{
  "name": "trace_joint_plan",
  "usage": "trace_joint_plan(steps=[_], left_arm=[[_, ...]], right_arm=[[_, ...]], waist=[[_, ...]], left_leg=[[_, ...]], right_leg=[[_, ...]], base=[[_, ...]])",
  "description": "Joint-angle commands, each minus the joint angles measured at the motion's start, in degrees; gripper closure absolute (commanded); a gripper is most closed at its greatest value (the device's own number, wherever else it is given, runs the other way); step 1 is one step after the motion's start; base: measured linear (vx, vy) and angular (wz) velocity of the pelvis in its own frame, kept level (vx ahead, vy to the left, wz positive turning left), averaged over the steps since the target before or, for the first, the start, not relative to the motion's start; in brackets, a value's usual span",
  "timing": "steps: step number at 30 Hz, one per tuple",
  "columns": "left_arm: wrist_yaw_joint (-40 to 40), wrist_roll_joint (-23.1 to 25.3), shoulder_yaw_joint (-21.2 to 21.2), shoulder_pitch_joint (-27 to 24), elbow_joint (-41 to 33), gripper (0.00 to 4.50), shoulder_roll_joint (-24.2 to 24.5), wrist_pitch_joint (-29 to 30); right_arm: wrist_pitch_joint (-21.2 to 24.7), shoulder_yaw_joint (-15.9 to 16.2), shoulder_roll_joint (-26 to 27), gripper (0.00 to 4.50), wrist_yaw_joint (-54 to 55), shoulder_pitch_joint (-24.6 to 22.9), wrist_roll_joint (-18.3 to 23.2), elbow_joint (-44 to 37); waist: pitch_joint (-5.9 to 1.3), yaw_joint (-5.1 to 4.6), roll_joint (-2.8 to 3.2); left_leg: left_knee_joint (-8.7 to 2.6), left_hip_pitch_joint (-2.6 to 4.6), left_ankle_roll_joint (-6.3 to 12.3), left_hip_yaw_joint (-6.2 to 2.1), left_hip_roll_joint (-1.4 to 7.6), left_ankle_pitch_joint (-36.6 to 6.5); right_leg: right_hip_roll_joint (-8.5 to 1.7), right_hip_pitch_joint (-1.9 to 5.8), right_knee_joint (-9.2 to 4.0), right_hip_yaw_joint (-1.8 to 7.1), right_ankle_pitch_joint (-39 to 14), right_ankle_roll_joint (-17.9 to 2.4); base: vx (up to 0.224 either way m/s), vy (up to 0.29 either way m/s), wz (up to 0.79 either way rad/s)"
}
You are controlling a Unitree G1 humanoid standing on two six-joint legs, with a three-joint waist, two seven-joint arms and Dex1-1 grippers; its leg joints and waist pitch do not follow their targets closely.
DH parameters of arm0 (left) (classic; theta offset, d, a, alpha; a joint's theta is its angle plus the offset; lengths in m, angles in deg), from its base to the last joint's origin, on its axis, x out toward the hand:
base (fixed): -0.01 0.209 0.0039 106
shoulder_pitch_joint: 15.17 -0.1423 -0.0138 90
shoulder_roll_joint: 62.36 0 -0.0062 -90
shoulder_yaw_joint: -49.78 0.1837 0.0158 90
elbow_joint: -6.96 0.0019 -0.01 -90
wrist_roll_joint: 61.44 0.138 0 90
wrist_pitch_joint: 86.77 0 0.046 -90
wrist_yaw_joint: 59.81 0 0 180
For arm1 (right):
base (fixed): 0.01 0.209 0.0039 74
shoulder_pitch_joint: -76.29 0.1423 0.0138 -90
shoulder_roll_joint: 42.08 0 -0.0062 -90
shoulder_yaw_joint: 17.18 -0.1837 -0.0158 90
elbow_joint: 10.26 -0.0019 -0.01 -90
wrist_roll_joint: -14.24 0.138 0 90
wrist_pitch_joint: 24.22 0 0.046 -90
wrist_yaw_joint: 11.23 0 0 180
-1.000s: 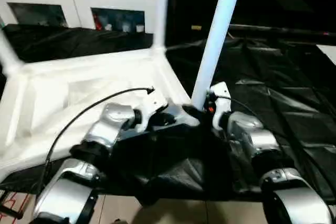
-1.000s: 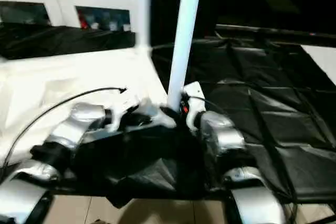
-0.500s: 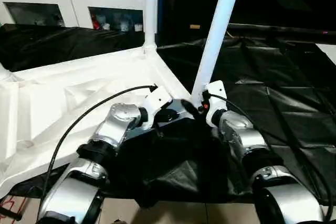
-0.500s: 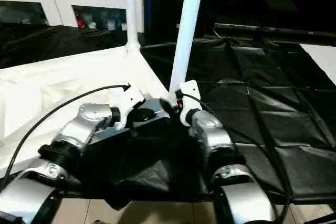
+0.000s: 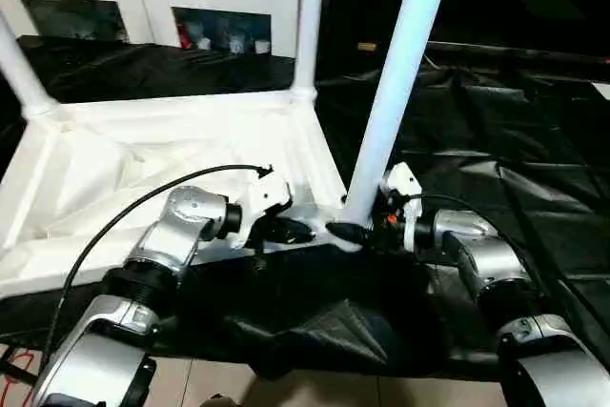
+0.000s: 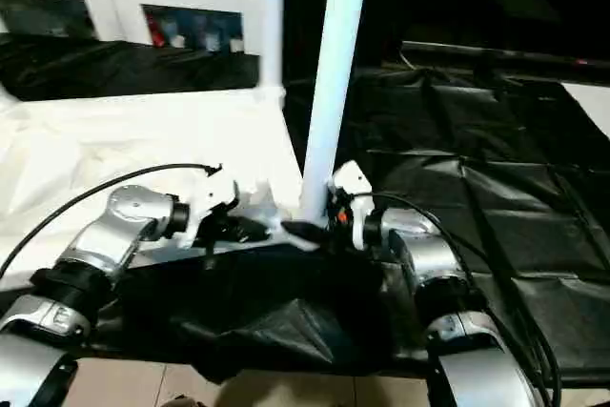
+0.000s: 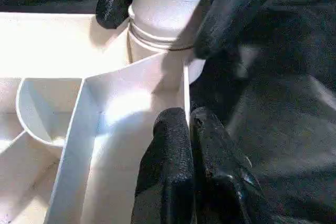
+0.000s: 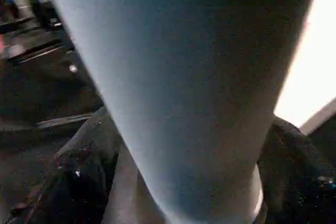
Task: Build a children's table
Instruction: Rotate leg to tighten
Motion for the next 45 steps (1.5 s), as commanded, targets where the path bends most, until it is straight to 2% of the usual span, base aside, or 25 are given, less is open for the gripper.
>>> trace_joint_plan(steps=[1, 7, 11, 14, 17, 18, 19, 20, 21, 24, 26, 27, 28, 30, 31, 32, 34, 36, 37, 41, 42, 45], left_arm=[[2.5, -1.62, 2.12, 0.08, -2.65, 4.5, -1.43, -0.61], [3.52, -1.73, 2.07, -0.05, -3.21, 4.5, -1.07, 0.01], [-0.81, -0.52, 1.41, 0.45, -1.82, 4.5, -2.14, 0.21], [-3.04, -0.2, 0.96, 0.7, -1.29, 4.5, -2.85, 0.56], [-8.34, 0.81, 0.23, 1.51, 0.08, 4.5, -4.89, 1.43], [-13.31, 1.9, -0.27, 2.31, 1.45, 4.5, -6.93, 2.1], [-14.68, 2.19, -0.4, 2.56, 1.87, 4.5, -7.53, 2.31], [-15.94, 2.4, -0.53, 2.83, 2.25, 4.5, -8.07, 2.49], [-18.81, 2.74, -0.9, 3.45, 3.12, 4.5, -9.33, 2.97], [-24.56, 3.07, -1.5, 4.66, 4.57, 4.5, -12.29, 3.88], [-25.65, 3.22, -1.49, 4.82, 4.62, 4.5, -13.26, 4.21], [-25.65, 3.22, -1.49, 4.82, 4.62, 4.5, -13.26, 4.21], [-26.12, 3.52, -1.49, 4.84, 4.7, 4.5, -13.73, 4.22], [-25.45, 3.8, -1.19, 4.77, 4.66, 4.5, -14.37, 3.89], [-25.14, 3.81, -1.1, 4.74, 4.65, 4.5, -14.43, 3.78], [-24.78, 3.83, -0.76, 4.76, 4.77, 4.5, -14.05, 3.49], [-24.37, 3.76, -0.7, 4.69, 4.71, 4.5, -13.7, 3.37], [-21.81, 3.18, -0.37, 4.28, 4.15, 4.5, -12.3, 2.94], [-20.43, 2.97, -0.19, 4.04, 3.84, 4.5, -11.46, 2.67], [-16.54, 2.71, 0.1, 3.4, 3.0, 4.5, -9.73, 2.0], [-12.12, 2.05, 0.43, 2.57, 1.71, 4.5, -7.93, 1.58], [-7.66, 1.18, 0.83, 1.67, 0.14, 4.5, -6.27, 1.44]], right_arm=[[2.23, 2.78, 0.62, 1.08, -2.98, -0.89, 0.38, -1.48], [5.12, 2.98, 0.2, 1.49, -5.65, -1.81, 1.15, -3.92], [5.39, 2.85, 1.47, 1.75, -1.54, -2.05, 0.34, -3.54], [5.05, 2.46, 2.3, 1.82, 1.38, -2.1, -0.37, -2.81], [4.53, 1.07, 5.05, 1.92, 10.71, -1.13, -2.2, 0.54], [4.0, -0.42, 7.71, 1.93, 19.82, -0.06, -3.58, 3.67], [3.84, -0.89, 8.45, 1.95, 22.36, 0.23, -3.86, 4.47], [4.03, -1.16, 9.04, 1.96, 23.69, 0.43, -3.86, 4.98], [4.02, -1.65, 10.35, 1.96, 27.54, 0.89, -4.17, 6.21], [4.44, -2.83, 13.78, 1.97, 37.78, 2.45, -4.64, 9.72], [4.01, -2.93, 15.04, 1.97, 41.98, 3.17, -5.55, 10.96], [4.01, -2.93, 15.04, 1.97, 41.98, 3.17, -5.55, 10.96], [3.27, -3.03, 15.79, 1.97, 43.57, 3.66, -6.28, 11.93], [-0.26, -2.39, 16.43, 1.97, 43.38, 4.36, -7.64, 12.88], [-1.11, -2.19, 16.52, 1.62, 43.03, 4.53, -7.88, 13.02], [-0.93, -3.05, 16.62, 1.28, 41.55, 4.97, -6.4, 13.18], [-0.89, -3.24, 16.35, 1.24, 40.59, 5.03, -5.91, 12.87], [-1.39, -2.57, 15.03, 0.92, 36.98, 4.85, -5.34, 11.52], [-1.79, -1.78, 14.05, 0.92, 34.53, 4.49, -5.43, 10.54], [-2.9, -0.2, 11.87, 0.85, 27.5, 3.47, -5.42, 8.61], [-2.62, 1.21, 9.16, 0.85, 18.98, 1.82, -4.04, 5.25], [-0.99, 1.97, 6.49, 0.85, 10.73, 0.28, -2.2, 1.6]], waist=[[-3.32, 0.12, 0.32], [-3.42, 0.37, 0.47], [-3.52, 0.46, 0.54], [-3.27, 0.41, 0.39], [-2.97, -0.1, 0.32], [-2.94, -0.34, 0.4], [-2.69, -0.89, 0.49], [-2.69, -0.89, 0.49], [-2.65, -1.23, 0.39], [-2.52, -1.94, 0.66], [-2.59, -2.41, 0.48], [-2.62, -2.49, 0.52], [-2.72, -2.48, 0.73], [-2.8, -2.77, 0.73], [-2.83, -2.74, 0.66], [-2.78, -2.77, 0.5], [-2.78, -2.71, 0.64], [-2.83, -2.67, 0.6], [-2.87, -2.62, 0.58], [-3.25, -2.36, 0.51], [-3.26, -2.19, 0.5], [-3.62, -1.61, 0.51]], left_leg=[[-3.72, 0.86, 1.31, 0.87, -0.2, -17.03], [-3.69, 0.83, 0.97, 0.83, -0.16, -16.11], [-3.65, 0.82, 0.56, 0.8, -0.22, -15.3], [-3.77, 0.93, 0.1, 0.8, -0.34, -17.37], [-3.99, 1.07, -0.91, 0.61, -0.44, -19.66], [-4.09, 1.1, -1.4, 0.36, -0.53, -20.69], [-4.14, 1.31, -2.02, 0.32, -0.67, -22.29], [-4.14, 1.31, -2.02, 0.32, -0.67, -22.29], [-4.18, 1.32, -2.08, -0.11, -0.91, -24.1], [-4.13, 1.7, -2.05, -0.4, -1.14, -26.34], [-4.13, 1.55, -1.6, -0.65, -1.32, -27.15], [-4.26, 1.29, -1.15, -0.73, -1.36, -26.76], [-4.29, 1.33, -1.05, -0.77, -1.32, -26.67], [-4.42, 1.28, -0.79, -0.77, -1.24, -26.6], [-4.52, 1.12, -0.39, -0.66, -1.24, -26.09], [-4.49, 1.24, -0.1, -0.54, -1.21, -26.26], [-4.52, 1.17, 0.11, -0.48, -1.17, -26.04], [-4.6, 1.05, 0.34, -0.47, -1.08, -25.75], [-4.61, 1.08, 0.39, -0.44, -1.05, -25.68], [-4.44, 0.63, 1.35, -0.09, -0.87, -21.31], [-4.35, 0.79, 1.89, 0.05, -0.86, -20.16], [-3.88, 0.52, 3.67, 0.32, -0.63, -15.14]], right_leg=[[-1.87, 2.8, -3.58, 1.68, -13.12, -13.1], [-1.87, 2.79, -3.4, 1.66, -11.69, -13.32], [-1.87, 2.85, -3.21, 1.65, -10.25, -13.44], [-1.99, 2.69, -3.73, 1.67, -14.56, -12.38], [-2.18, 2.28, -4.42, 1.7, -20.52, -10.45], [-2.24, 2.27, -4.68, 1.62, -23.14, -9.51], [-2.13, 1.84, -5.07, 1.56, -25.99, -8.73], [-2.13, 1.84, -5.07, 1.56, -25.99, -8.73], [-2.27, 2.09, -5.65, 1.16, -30.97, -6.54], [-2.17, 1.49, -6.35, 0.95, -34.15, -5.23], [-2.11, 1.63, -6.63, 0.7, -34.89, -4.59], [-2.11, 1.81, -6.7, 0.7, -34.53, -4.38], [-2.18, 1.79, -6.66, 0.72, -34.02, -4.48], [-2.07, 1.86, -6.62, 0.67, -32.15, -5.07], [-2.01, 1.99, -6.58, 0.77, -30.61, -5.47], [-1.92, 1.77, -6.55, 0.89, -29.79, -6.01], [-1.95, 1.85, -6.37, 1.04, -28.65, -6.74], [-1.94, 2.0, -6.08, 1.15, -26.93, -7.42], [-1.97, 2.04, -6.07, 1.18, -26.5, -7.57], [-1.94, 2.65, -5.11, 1.55, -18.61, -10.02], [-1.81, 2.8, -4.97, 1.58, -16.2, -11.01], [-1.68, 3.43, -3.86, 1.58, -8.38, -13.57]], base=[[0.0, 0.0, 0.0], [0.0, 0.0, 0.0], [0.0, 0.0, 0.0], [0.0, 0.0, 0.0], [0.0, 0.0, 0.0], [0.0, 0.0, 0.0], [0.0, 0.0, 0.0], [0.0, 0.0, 0.0], [0.0, 0.0, 0.0], [0.0, 0.0, 0.0], [0.0, 0.0, 0.0], [0.0, 0.0, 0.0], [0.0, 0.0, 0.0], [0.0, 0.0, 0.0], [0.0, 0.0, 0.0], [0.0, 0.0, 0.0], [0.0, 0.0, 0.0], [0.0, 0.0, 0.0], [0.0, 0.0, 0.0], [0.0, 0.0, 0.0], [0.0, 0.0, 0.0], [0.062, -0.012, 0.03]])
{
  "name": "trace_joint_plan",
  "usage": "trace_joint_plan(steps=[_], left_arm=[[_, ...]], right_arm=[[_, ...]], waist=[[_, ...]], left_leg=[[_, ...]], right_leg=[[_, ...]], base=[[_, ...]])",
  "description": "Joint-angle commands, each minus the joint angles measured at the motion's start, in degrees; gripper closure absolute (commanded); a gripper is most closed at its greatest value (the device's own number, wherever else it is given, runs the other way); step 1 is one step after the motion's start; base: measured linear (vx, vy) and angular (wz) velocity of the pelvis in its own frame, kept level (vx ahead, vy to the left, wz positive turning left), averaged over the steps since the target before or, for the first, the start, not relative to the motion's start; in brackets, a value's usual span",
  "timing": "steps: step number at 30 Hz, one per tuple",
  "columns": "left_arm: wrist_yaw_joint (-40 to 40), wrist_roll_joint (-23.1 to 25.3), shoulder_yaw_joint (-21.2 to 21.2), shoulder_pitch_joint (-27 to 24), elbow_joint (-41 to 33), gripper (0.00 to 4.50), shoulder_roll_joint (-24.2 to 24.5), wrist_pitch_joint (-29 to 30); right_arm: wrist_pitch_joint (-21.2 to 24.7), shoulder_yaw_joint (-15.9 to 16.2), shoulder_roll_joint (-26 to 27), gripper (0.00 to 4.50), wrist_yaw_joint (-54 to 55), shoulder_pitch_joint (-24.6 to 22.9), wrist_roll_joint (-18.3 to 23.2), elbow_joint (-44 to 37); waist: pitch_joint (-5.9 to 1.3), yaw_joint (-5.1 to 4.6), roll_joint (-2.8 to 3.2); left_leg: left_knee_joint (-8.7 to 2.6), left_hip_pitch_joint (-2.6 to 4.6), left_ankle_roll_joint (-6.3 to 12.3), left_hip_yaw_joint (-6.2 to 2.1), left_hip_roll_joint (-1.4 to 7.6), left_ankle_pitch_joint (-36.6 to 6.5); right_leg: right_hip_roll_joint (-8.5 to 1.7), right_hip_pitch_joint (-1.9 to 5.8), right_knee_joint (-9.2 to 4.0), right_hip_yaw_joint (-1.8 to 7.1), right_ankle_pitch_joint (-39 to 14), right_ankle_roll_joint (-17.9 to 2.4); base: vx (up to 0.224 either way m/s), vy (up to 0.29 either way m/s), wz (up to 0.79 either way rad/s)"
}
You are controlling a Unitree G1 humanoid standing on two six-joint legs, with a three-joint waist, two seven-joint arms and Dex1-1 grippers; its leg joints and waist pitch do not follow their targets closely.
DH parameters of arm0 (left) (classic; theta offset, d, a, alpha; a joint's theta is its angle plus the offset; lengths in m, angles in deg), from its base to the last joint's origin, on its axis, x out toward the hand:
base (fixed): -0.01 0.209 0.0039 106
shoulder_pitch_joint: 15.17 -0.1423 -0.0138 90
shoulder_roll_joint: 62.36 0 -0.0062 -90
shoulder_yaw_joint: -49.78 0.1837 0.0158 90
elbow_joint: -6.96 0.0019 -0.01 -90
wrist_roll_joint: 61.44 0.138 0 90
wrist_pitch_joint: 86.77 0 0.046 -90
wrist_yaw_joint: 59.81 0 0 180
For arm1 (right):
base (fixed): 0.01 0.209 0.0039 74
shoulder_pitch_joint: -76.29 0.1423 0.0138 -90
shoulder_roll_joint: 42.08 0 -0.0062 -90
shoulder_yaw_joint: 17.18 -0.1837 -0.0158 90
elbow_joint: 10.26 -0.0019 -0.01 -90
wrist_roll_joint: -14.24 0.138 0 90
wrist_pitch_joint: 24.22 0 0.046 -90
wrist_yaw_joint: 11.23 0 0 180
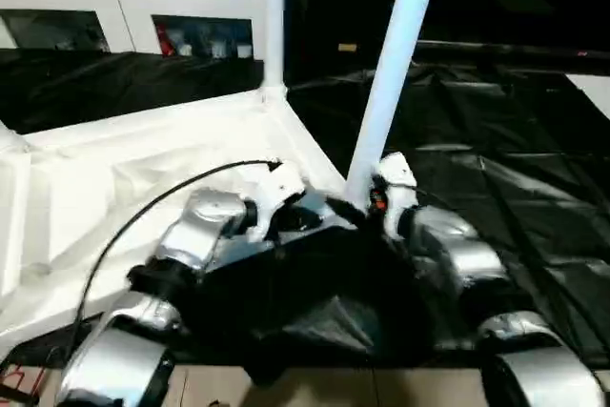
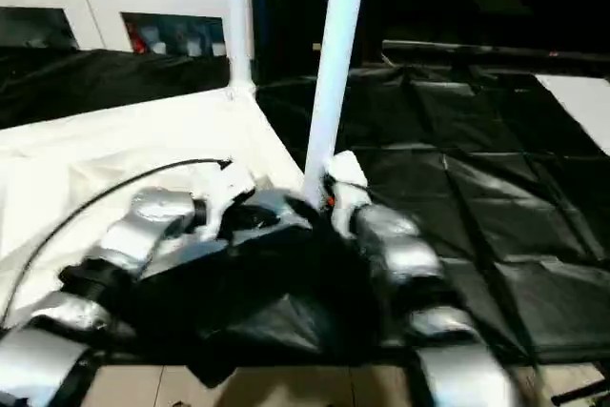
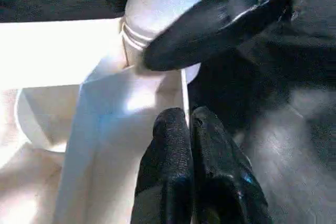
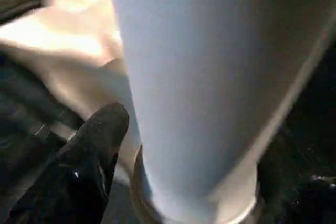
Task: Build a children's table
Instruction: Rotate leg to tighten
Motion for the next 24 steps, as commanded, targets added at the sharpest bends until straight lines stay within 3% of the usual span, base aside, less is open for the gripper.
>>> trace_joint_plan(steps=[1, 2, 4, 6, 9, 10, 12, 14, 21, 24], left_arm=[[4.49, -1.13, 2.89, -0.08, -2.79, 4.5, -0.89, -1.56], [5.51, -1.26, 3.04, -0.27, -3.15, 4.5, -0.42, -1.53], [8.08, -1.47, 3.53, -0.63, -3.68, 4.5, 0.83, -1.91], [10.75, -1.74, 3.98, -0.9, -4.01, 4.5, 2.18, -2.18], [13.18, -1.98, 4.64, -1.28, -4.55, 4.5, 3.58, -2.02], [13.28, -1.98, 4.67, -1.3, -4.58, 4.5, 3.65, -2.03], [14.28, -1.95, 4.58, -1.47, -4.88, 4.5, 4.4, -2.17], [14.12, -1.89, 4.4, -1.31, -4.81, 4.5, 4.48, -2.15], [10.32, -1.76, 3.38, -0.77, -4.29, 4.5, 3.52, -1.87], [6.59, -1.24, 2.51, -0.31, -3.71, 4.5, 2.35, -1.25]], right_arm=[[2.39, 5.72, 1.14, 0.85, -9.91, -1.4, 1.43, -2.41], [2.84, 6.0, 0.27, 0.85, -11.66, -1.71, 1.72, -3.22], [4.07, 6.58, -1.91, 0.85, -15.9, -2.23, 2.58, -4.7], [6.15, 6.53, -3.68, 0.85, -19.74, -2.32, 3.73, -5.89], [8.18, 6.75, -5.07, 0.85, -22.79, -2.65, 4.39, -7.36], [8.25, 6.76, -5.12, 1.1, -22.91, -2.67, 4.4, -7.42], [9.56, 7.12, -5.97, 1.17, -24.64, -2.97, 4.34, -8.71], [9.94, 7.69, -6.2, 1.5, -25.24, -3.16, 4.1, -9.17], [11.12, 7.73, -4.86, 1.74, -24.04, -3.16, 4.32, -9.44], [9.13, 6.82, -3.48, 1.78, -20.11, -3.23, 3.49, -8.59]], waist=[[-3.68, 0.47, 0.3], [-3.88, 0.76, 0.32], [-3.88, 1.07, 0.27], [-3.74, 1.45, 0.28], [-3.43, 1.97, 0.32], [-3.36, 1.97, 0.32], [-3.25, 2.06, 0.23], [-3.26, 2.16, 0.22], [-3.34, 2.53, 0.11], [-3.22, 2.58, 0.09]], left_leg=[[-3.12, -0.11, 3.89, 1.02, -0.02, -13.73], [-2.81, 0.06, 4.74, 1.19, 0.02, -10.52], [-2.72, 0.14, 5.38, 1.25, 0.0, -9.9], [-2.78, 0.14, 5.43, 1.35, 0.11, -10.36], [-3.18, 0.53, 3.45, 1.35, 0.33, -14.65], [-3.25, 0.57, 3.05, 1.34, 0.33, -15.31], [-3.37, 0.63, 2.06, 1.31, 0.29, -16.61], [-3.38, 0.73, 1.53, 1.34, 0.32, -17.0], [-3.33, 0.5, 0.98, 1.3, 0.22, -15.57], [-3.38, 0.53, 0.78, 1.31, 0.2, -16.35]], right_leg=[[-1.69, 3.07, -2.59, 1.59, -6.71, -14.34], [-1.48, 3.17, -2.01, 1.44, -1.19, -16.19], [-1.49, 3.28, -1.88, 1.37, -0.14, -16.8], [-1.62, 3.18, -1.91, 1.4, -1.3, -16.81], [-1.82, 2.91, -2.55, 1.46, -8.18, -15.63], [-1.83, 2.87, -2.64, 1.48, -9.31, -15.32], [-1.95, 2.78, -2.94, 1.54, -12.4, -14.33], [-1.96, 2.57, -3.08, 1.6, -13.77, -13.71], [-1.98, 2.67, -2.95, 1.59, -13.85, -12.72], [-2.05, 2.54, -3.15, 1.6, -15.58, -12.24]], base=[[0.059, -0.013, 0.0], [0.059, -0.013, 0.0], [0.0, 0.0, 0.0], [0.0, 0.0, 0.0], [0.0, 0.0, 0.0], [0.0, 0.0, 0.0], [0.0, 0.0, 0.0], [0.0, 0.0, 0.0], [0.0, 0.0, 0.0], [0.0, 0.0, 0.0]])
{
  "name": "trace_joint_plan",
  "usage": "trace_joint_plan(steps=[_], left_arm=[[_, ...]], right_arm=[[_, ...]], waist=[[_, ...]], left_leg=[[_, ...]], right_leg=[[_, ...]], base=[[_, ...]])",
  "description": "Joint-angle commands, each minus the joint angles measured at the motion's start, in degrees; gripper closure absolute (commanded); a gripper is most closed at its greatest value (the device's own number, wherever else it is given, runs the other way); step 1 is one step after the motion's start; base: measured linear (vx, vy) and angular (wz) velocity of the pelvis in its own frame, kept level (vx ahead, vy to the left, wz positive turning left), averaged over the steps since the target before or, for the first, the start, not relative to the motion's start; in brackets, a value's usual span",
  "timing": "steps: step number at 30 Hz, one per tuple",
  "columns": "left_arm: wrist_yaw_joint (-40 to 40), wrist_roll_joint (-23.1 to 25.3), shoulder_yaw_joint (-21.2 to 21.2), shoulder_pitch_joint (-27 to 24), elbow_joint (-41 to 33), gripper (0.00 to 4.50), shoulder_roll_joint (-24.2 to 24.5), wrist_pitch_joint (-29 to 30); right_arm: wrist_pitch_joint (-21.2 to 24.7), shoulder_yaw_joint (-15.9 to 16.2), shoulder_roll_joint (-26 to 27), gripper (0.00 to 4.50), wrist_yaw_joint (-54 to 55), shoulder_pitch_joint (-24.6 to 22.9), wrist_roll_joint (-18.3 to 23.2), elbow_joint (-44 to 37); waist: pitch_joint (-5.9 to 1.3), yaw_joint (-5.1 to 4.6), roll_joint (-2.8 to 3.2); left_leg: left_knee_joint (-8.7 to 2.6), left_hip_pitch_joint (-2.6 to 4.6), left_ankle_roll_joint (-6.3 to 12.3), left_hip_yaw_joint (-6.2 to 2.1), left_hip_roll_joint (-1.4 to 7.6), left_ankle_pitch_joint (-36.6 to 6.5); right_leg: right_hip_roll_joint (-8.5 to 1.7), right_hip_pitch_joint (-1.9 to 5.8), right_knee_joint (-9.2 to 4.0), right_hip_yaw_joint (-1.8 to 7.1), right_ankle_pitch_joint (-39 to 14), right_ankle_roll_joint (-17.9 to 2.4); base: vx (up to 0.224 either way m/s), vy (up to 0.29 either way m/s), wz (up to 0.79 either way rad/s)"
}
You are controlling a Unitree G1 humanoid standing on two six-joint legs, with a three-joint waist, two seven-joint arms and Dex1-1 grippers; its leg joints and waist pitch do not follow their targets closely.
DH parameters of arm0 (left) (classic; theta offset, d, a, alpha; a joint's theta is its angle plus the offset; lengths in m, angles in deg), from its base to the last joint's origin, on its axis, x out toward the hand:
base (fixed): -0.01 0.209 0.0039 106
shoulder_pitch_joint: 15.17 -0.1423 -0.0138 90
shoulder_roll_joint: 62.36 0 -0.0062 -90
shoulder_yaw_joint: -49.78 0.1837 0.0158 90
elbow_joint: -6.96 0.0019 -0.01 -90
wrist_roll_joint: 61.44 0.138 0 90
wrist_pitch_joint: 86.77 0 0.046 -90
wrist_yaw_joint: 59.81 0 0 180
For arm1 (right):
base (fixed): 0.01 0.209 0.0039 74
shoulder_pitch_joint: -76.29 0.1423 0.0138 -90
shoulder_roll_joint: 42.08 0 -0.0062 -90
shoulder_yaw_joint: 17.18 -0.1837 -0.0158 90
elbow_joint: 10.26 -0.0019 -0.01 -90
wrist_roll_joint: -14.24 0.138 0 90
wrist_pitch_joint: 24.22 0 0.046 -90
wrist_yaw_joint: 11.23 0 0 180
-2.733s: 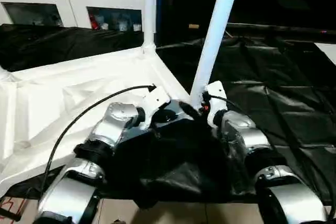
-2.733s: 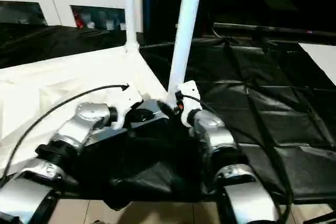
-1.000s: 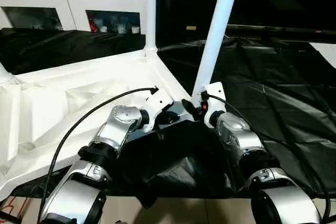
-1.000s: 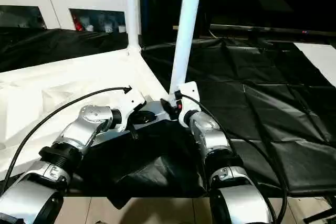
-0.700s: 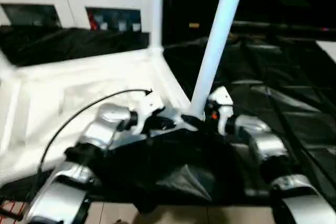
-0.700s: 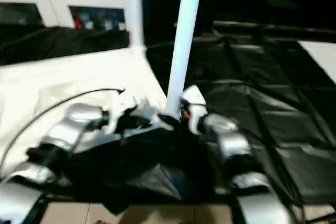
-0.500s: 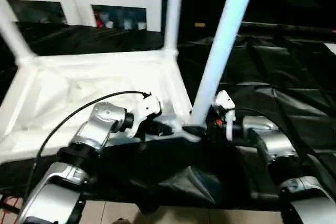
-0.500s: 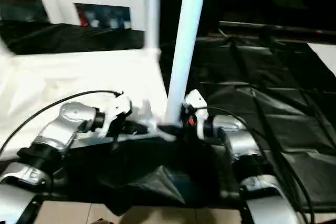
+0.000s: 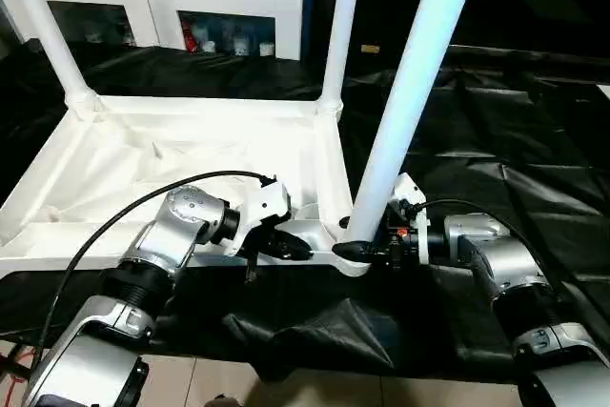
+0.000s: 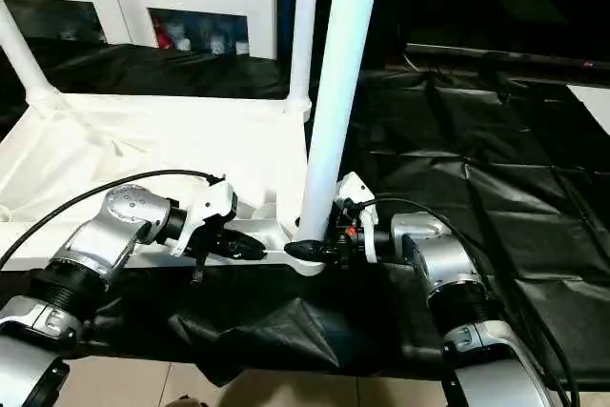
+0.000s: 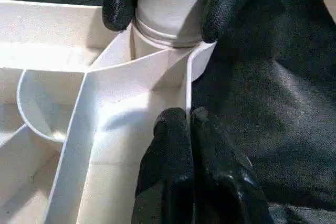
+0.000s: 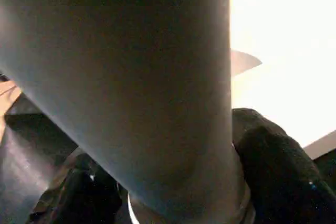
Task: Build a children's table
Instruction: Rotate leg to tighten
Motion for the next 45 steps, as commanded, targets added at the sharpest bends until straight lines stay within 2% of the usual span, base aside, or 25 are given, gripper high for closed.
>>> trace_joint_plan(steps=[1, 3, 5, 6, 7, 9, 11, 14, 15, 16, 17, 20, 21, 22, 27, 29, 31, 33, 34, 36, 37, 41, 43, 45], left_arm=[[-7.59, 0.63, -0.95, 1.41, 0.39, 4.5, -3.18, 0.58], [-11.74, 1.13, -1.75, 1.9, 1.13, 4.5, -4.68, 1.21], [-17.49, 1.79, -2.36, 2.22, 1.61, 4.5, -7.57, 2.72], [-18.83, 2.01, -2.39, 2.3, 1.79, 4.5, -8.29, 2.96], [-18.83, 2.01, -2.39, 2.3, 1.79, 4.5, -8.29, 2.96], [-21.3, 2.32, -2.49, 2.63, 2.37, 4.5, -9.66, 3.12], [-24.88, 2.71, -2.68, 3.28, 3.33, 4.5, -11.72, 3.52], [-26.89, 2.97, -2.53, 3.87, 3.94, 4.5, -14.0, 3.9], [-26.86, 3.08, -2.46, 3.96, 3.98, 4.5, -14.43, 3.92], [-27.04, 3.22, -2.44, 4.02, 4.01, 4.5, -14.71, 4.01], [-27.1, 3.33, -2.39, 4.09, 4.05, 4.5, -14.79, 4.05], [-26.19, 3.34, -2.1, 4.16, 4.04, 4.5, -14.1, 3.98], [-26.16, 3.3, -2.08, 4.15, 4.1, 4.5, -13.88, 3.92], [-25.02, 3.19, -1.84, 3.92, 3.91, 4.5, -13.23, 3.73], [-17.43, 2.44, -0.76, 2.41, 2.11, 4.5, -10.08, 2.02], [-13.21, 1.51, -0.21, 1.66, 0.8, 4.5, -8.48, 1.28], [-9.18, 0.6, 0.15, 1.21, -0.12, 4.5, -6.8, 0.44], [-7.45, 0.26, 0.32, 1.08, -0.46, 4.5, -6.05, 0.4], [-4.23, -0.13, 0.79, 0.8, -1.09, 4.5, -4.67, 0.64], [-2.62, -0.15, 1.05, 0.67, -1.32, 4.5, -3.92, 0.8], [0.12, -0.11, 1.62, 0.42, -1.66, 4.5, -2.51, 1.02], [1.94, -0.11, 2.09, 0.37, -1.72, 4.5, -1.19, 0.94], [2.61, -0.46, 2.14, 0.37, -1.83, 4.5, -0.77, 1.08], [2.97, -0.59, 2.15, 0.37, -1.95, 4.5, -0.57, 1.13]], right_arm=[[-0.12, 1.58, 3.5, 1.79, 3.48, -0.03, -0.59, 0.61], [-0.1, -0.29, 5.27, 1.84, 10.43, 1.28, -1.19, 3.63], [-1.0, -4.08, 9.12, 1.88, 25.03, 3.88, -1.96, 9.87], [-1.05, -4.71, 10.01, 1.9, 28.01, 4.26, -2.02, 11.04], [-1.05, -4.71, 10.01, 1.92, 28.01, 4.26, -2.02, 11.04], [-1.53, -5.35, 11.8, 1.94, 32.94, 4.67, -2.4, 12.68], [-2.34, -6.18, 14.66, 1.96, 40.0, 5.27, -3.01, 14.84], [-4.45, -6.47, 17.92, 1.96, 46.49, 6.47, -4.41, 17.42], [-5.58, -5.98, 18.44, 1.96, 46.81, 6.82, -5.21, 17.99], [-6.58, -5.66, 18.76, 1.96, 47.04, 7.24, -5.88, 18.71], [-7.1, -5.39, 18.82, 1.4, 46.75, 7.55, -6.25, 19.15], [-7.04, -6.09, 18.22, 1.4, 44.5, 7.86, -5.1, 19.09], [-7.25, -6.2, 18.04, 1.19, 44.18, 7.92, -4.94, 19.11], [-7.89, -5.87, 17.37, 1.0, 43.43, 7.83, -5.28, 18.75], [-12.02, -3.4, 13.49, 0.87, 32.76, 6.39, -5.77, 16.23], [-11.61, -2.76, 11.44, 0.87, 25.37, 5.02, -4.32, 13.28], [-10.28, -1.76, 8.8, 0.87, 17.35, 3.55, -3.01, 10.22], [-10.06, -1.06, 7.53, 0.87, 14.31, 2.93, -2.81, 9.13], [-8.78, -0.16, 5.56, 0.87, 9.32, 2.12, -2.18, 7.52], [-8.0, 0.32, 4.61, 0.87, 6.76, 1.76, -1.69, 6.66], [-6.11, 1.16, 3.09, 0.87, 2.9, 1.33, -0.9, 5.25], [-3.93, 1.84, 1.7, 0.87, -0.98, 0.75, -0.66, 3.37], [-2.93, 2.2, 1.28, 0.87, -2.38, 0.63, -0.68, 2.84], [-2.13, 2.63, 1.01, 1.13, -3.43, 0.5, -0.55, 2.25]], waist=[[-3.24, -0.06, -0.04], [-3.1, -0.21, -0.22], [-2.89, -0.87, -0.06], [-2.89, -1.4, -0.07], [-2.99, -1.7, -0.18], [-3.04, -1.74, -0.17], [-3.11, -2.26, -0.11], [-3.08, -2.52, -0.02], [-3.06, -2.48, 0.85], [-3.04, -2.73, 0.38], [-3.0, -2.71, 0.38], [-3.04, -2.73, 0.46], [-3.03, -2.75, 0.42], [-3.0, -2.77, 0.42], [-3.25, -2.77, 0.33], [-3.54, -2.62, 0.24], [-3.85, -2.22, 0.19], [-3.84, -2.01, 0.16], [-3.85, -1.7, 0.27], [-3.66, -1.34, 0.34], [-3.43, -1.05, 0.41], [-3.19, -0.74, 0.43], [-3.13, -0.6, 0.3], [-3.16, -0.61, 0.25]], left_leg=[[-3.48, 0.56, 0.56, 0.85, -0.19, -16.64], [-3.58, 0.65, 0.06, 0.72, -0.35, -17.98], [-3.75, 0.54, -1.4, 0.42, -0.44, -18.95], [-3.78, 0.52, -1.96, 0.27, -0.58, -19.79], [-3.76, 0.3, -1.61, 0.15, -0.74, -19.93], [-3.71, 0.26, -1.0, 0.23, -0.75, -19.5], [-3.6, 0.34, -0.69, 0.38, -0.8, -19.02], [-3.65, 0.45, -0.86, 0.34, -0.86, -19.83], [-3.68, 0.56, -1.04, 0.24, -0.84, -20.26], [-3.68, 0.44, -0.87, 0.3, -0.83, -21.0], [-3.71, 0.47, -0.59, 0.28, -0.91, -21.79], [-3.76, 0.51, -0.18, 0.23, -0.85, -22.53], [-3.77, 0.47, -0.16, 0.22, -0.84, -22.49], [-3.85, 0.33, -0.09, 0.19, -0.84, -22.3], [-3.7, 0.11, 0.94, 0.31, -0.74, -20.49], [-3.43, -0.01, 1.96, 0.42, -0.65, -17.4], [-2.96, -0.11, 3.97, 0.57, -0.62, -12.73], [-2.67, -0.23, 5.18, 0.85, -0.59, -10.29], [-2.54, -0.1, 5.8, 0.94, -0.48, -10.16], [-2.66, -0.09, 5.56, 0.97, -0.33, -11.45], [-2.83, 0.1, 4.78, 0.99, -0.19, -13.56], [-3.13, 0.53, 2.14, 1.07, -0.04, -17.79], [-3.24, 0.57, 1.47, 1.01, -0.04, -18.24], [-3.3, 0.42, 1.11, 0.92, -0.06, -18.32]], right_leg=[[-2.11, 2.51, -3.66, 1.62, -16.69, -11.64], [-2.18, 2.35, -4.14, 1.58, -20.71, -10.18], [-2.31, 2.05, -4.16, 1.59, -23.51, -9.54], [-2.29, 2.08, -4.34, 1.46, -25.88, -8.52], [-2.25, 2.33, -4.52, 1.36, -26.67, -7.69], [-2.23, 2.24, -4.7, 1.49, -25.81, -7.47], [-1.97, 1.97, -4.44, 1.61, -22.68, -8.6], [-1.95, 1.86, -4.58, 1.48, -23.68, -8.55], [-1.95, 1.81, -4.54, 1.51, -23.54, -8.59], [-1.8, 1.85, -4.67, 1.46, -23.02, -8.61], [-1.75, 1.86, -4.68, 1.44, -23.45, -8.53], [-1.73, 1.81, -4.78, 1.49, -23.35, -8.67], [-1.72, 1.84, -4.71, 1.5, -22.96, -8.77], [-1.71, 1.96, -4.64, 1.51, -22.5, -8.86], [-1.77, 2.35, -4.21, 1.63, -18.15, -10.34], [-1.76, 2.76, -3.57, 1.73, -12.74, -12.11], [-1.47, 3.26, -2.59, 1.64, -4.34, -14.57], [-1.33, 3.24, -2.14, 1.56, -0.2, -16.05], [-1.41, 3.13, -2.07, 1.5, -0.27, -16.53], [-1.51, 3.01, -2.23, 1.47, -2.91, -16.48], [-1.54, 2.87, -2.58, 1.47, -6.27, -15.95], [-1.71, 2.39, -3.15, 1.62, -12.97, -14.36], [-1.75, 2.3, -3.34, 1.64, -14.95, -13.37], [-1.83, 2.35, -3.41, 1.66, -16.12, -12.69]], base=[[0.0, 0.0, 0.0], [0.0, 0.0, 0.0], [0.0, 0.0, 0.0], [0.0, 0.0, 0.0], [0.0, 0.0, 0.0], [0.0, 0.0, 0.0], [0.0, 0.0, 0.0], [0.0, 0.0, 0.0], [0.0, 0.0, 0.0], [0.0, 0.0, 0.0], [0.0, 0.0, 0.0], [0.0, 0.0, 0.0], [0.0, 0.0, 0.0], [0.0, 0.0, 0.0], [0.0, 0.0, 0.0], [0.0, 0.0, 0.0], [0.0, 0.0, 0.0], [0.0, 0.0, 0.0], [0.0, 0.0, 0.0], [0.0, 0.0, 0.0], [0.0, 0.0, 0.0], [0.0, 0.0, 0.0], [0.0, 0.0, 0.0], [0.0, 0.0, 0.0]])
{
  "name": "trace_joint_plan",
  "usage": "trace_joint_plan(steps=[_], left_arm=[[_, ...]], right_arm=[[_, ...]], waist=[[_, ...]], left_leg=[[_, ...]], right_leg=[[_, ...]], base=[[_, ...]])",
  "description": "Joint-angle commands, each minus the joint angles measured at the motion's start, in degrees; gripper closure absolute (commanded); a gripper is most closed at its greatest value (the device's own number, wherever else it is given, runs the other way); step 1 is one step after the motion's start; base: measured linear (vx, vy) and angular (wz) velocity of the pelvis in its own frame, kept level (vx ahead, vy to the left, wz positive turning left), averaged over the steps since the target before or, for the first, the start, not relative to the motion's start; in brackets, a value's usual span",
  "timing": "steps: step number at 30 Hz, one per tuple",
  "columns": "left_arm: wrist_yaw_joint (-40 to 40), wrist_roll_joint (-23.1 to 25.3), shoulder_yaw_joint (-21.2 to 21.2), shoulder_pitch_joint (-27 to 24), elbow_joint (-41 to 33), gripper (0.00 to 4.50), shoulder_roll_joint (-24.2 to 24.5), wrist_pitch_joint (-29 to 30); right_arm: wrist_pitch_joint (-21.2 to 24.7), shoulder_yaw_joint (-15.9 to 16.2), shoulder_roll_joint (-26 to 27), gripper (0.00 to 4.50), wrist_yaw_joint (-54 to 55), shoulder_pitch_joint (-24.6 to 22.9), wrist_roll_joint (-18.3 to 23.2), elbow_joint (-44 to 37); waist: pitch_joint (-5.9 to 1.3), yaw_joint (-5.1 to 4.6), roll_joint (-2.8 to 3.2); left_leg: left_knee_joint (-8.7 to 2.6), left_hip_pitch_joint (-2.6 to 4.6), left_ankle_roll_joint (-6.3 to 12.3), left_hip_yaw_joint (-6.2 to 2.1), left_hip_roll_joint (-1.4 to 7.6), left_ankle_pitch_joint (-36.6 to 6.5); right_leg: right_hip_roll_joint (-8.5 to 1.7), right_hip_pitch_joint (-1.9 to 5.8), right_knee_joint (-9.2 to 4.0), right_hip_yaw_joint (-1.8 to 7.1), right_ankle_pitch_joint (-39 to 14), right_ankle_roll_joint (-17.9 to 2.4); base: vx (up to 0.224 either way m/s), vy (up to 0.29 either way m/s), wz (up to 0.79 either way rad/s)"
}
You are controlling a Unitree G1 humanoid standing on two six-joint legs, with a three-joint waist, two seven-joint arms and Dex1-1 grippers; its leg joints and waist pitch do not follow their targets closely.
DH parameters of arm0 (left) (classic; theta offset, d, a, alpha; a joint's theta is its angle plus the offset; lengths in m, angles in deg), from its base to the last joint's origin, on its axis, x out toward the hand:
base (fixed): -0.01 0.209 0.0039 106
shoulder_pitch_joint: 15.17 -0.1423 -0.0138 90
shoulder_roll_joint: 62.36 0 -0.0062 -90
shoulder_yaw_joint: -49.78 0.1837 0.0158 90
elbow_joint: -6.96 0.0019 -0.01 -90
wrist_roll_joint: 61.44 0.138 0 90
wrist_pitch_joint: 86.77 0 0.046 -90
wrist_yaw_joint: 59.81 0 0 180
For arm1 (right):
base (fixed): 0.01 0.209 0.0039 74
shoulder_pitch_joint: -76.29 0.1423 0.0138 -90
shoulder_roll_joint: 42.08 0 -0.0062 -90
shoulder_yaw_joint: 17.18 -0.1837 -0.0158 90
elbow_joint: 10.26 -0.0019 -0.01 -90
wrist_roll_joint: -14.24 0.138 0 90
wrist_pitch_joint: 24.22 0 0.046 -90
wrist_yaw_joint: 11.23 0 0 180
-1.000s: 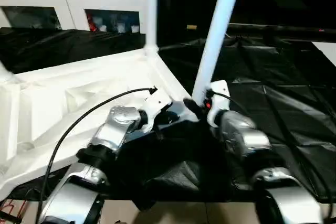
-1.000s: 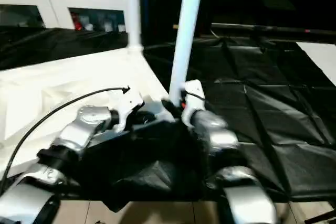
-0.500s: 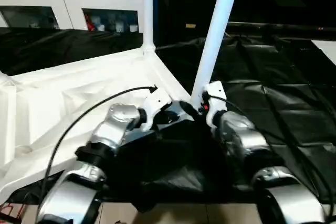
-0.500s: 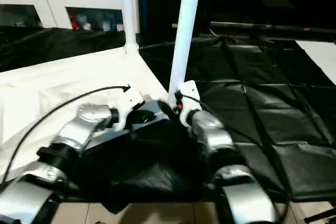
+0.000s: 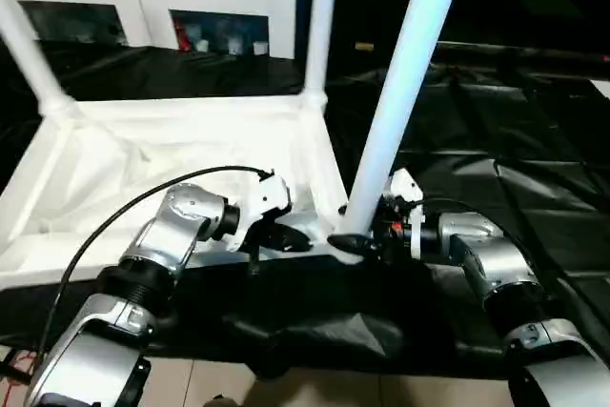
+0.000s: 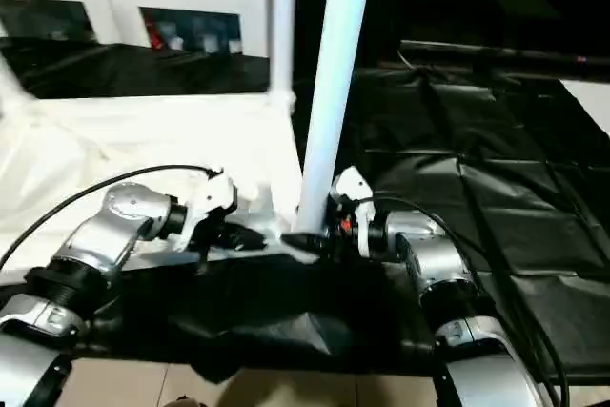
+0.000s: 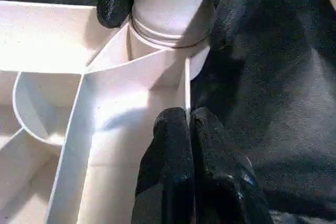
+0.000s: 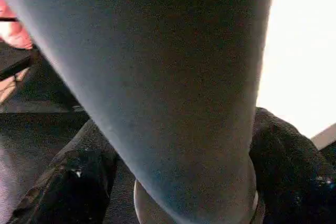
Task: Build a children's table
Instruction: Rotate leg to tighten
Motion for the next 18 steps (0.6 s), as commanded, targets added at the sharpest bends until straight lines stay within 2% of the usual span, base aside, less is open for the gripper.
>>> trace_joint_plan(steps=[1, 7, 10, 12, 14, 16, 17, 18], left_arm=[[1.38, -0.49, 1.92, -0.04, -1.72, 4.5, -1.15, -0.67], [-1.13, -0.02, 1.42, 0.19, -1.1, 4.5, -1.83, -0.78], [-3.52, 0.13, 0.84, 0.59, -0.42, 4.5, -2.74, -0.67], [-7.54, 0.67, -0.08, 1.19, 0.42, 4.5, -4.33, -0.2], [-10.47, 1.04, -0.61, 1.51, 0.91, 4.5, -5.53, 0.3], [-11.67, 1.15, -0.83, 1.64, 1.1, 4.5, -6.03, 0.63], [-16.27, 1.85, -1.33, 2.21, 2.14, 4.5, -8.09, 1.38], [-16.27, 1.85, -1.33, 2.21, 2.14, 4.5, -8.09, 1.38]], right_arm=[[1.44, 2.76, 0.54, 1.22, -2.18, -0.47, -0.32, -0.88], [3.66, 3.68, 0.75, 1.68, -2.47, -1.27, -0.12, -3.01], [3.62, 3.37, 1.21, 1.8, -1.03, -1.67, -0.51, -3.17], [3.25, 1.78, 2.9, 1.83, 4.38, -1.74, -0.86, -2.09], [2.68, 0.36, 4.53, 1.85, 10.55, -1.11, -1.65, -0.03], [2.35, -0.23, 5.23, 1.92, 13.32, -0.78, -2.06, 0.94], [2.04, -2.38, 7.95, 1.94, 24.56, 1.0, -3.39, 5.53], [2.04, -2.38, 7.95, 1.95, 24.56, 1.0, -3.39, 5.53]], waist=[[-3.15, 0.1, 0.23], [-3.44, 0.45, 0.12], [-3.35, 0.43, 0.11], [-3.25, 0.45, 0.13], [-3.15, 0.33, 0.24], [-3.06, 0.03, 0.12], [-2.97, -0.46, 0.19], [-2.73, -0.72, 0.27]], left_leg=[[-3.8, 0.8, 1.17, 0.86, -0.18, -18.14], [-3.56, 0.61, 1.34, 0.89, -0.26, -15.04], [-3.58, 0.6, 1.32, 0.93, -0.29, -15.2], [-3.62, 0.67, 1.07, 0.96, -0.31, -16.05], [-3.8, 0.82, 0.0, 0.73, -0.38, -17.48], [-3.92, 0.78, -0.5, 0.55, -0.52, -18.86], [-3.99, 0.86, -0.79, 0.5, -0.58, -20.0], [-4.05, 0.93, -1.1, 0.45, -0.58, -20.82]], right_leg=[[-1.9, 2.71, -3.99, 1.64, -16.01, -12.48], [-1.89, 2.9, -3.55, 1.63, -12.37, -12.82], [-1.84, 2.87, -3.63, 1.62, -12.54, -12.74], [-1.92, 2.73, -3.87, 1.67, -14.34, -12.29], [-2.15, 2.54, -4.24, 1.69, -18.13, -11.05], [-2.13, 2.5, -4.6, 1.56, -21.58, -9.61], [-2.07, 2.24, -4.86, 1.54, -23.43, -8.93], [-2.13, 2.0, -5.06, 1.53, -24.75, -8.75]], base=[[0.0, 0.0, 0.0], [0.0, 0.0, 0.0], [0.0, 0.0, 0.0], [0.0, 0.0, 0.0], [0.0, 0.0, 0.0], [0.0, 0.0, 0.0], [0.0, 0.0, 0.0], [0.0, 0.0, 0.0]])
